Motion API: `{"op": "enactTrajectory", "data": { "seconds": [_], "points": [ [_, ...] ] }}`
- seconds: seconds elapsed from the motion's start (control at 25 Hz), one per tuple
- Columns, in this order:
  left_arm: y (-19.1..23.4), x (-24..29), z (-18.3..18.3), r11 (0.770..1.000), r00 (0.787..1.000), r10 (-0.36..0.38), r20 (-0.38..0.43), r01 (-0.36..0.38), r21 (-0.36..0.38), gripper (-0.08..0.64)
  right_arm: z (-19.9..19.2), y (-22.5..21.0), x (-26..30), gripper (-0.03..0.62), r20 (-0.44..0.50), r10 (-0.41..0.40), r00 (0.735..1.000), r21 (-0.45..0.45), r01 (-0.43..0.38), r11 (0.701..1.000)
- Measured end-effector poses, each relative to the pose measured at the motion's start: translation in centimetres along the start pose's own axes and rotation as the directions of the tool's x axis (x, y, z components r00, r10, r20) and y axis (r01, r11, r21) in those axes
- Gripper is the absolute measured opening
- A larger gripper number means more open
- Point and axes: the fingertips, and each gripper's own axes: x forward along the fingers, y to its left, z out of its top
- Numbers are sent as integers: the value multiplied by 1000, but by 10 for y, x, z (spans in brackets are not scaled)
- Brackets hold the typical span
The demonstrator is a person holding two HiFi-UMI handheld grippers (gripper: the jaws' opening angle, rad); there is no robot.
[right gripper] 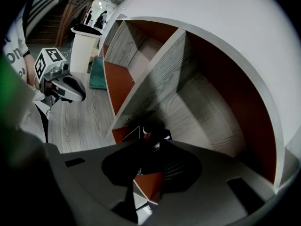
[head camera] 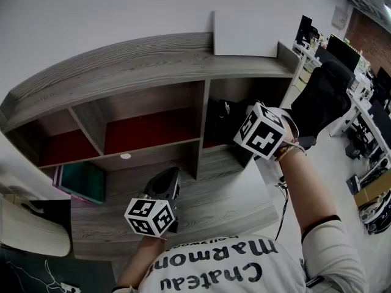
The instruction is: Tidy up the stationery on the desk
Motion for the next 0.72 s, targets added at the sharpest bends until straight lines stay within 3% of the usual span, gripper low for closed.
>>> {"op": "enactTrajectory", "data": {
  "seconds": [0.16, 0.44, 0.72],
  "points": [
    [2, 0, 0, 1000, 1000, -25, -12, 25, 5, 15, 2, -3, -5, 149, 44, -40, 998, 66, 37, 997],
    [6, -4, -3, 997, 997, -69, -44, 69, 15, 15, 4, -11, -18, 152, 123, -171, 977, 199, 145, 969],
    [5, -9, -15, 995, 992, -96, -80, 97, 10, 15, 0, -1, -22, 147, 147, -223, 964, 273, 177, 946]
  ]
}}
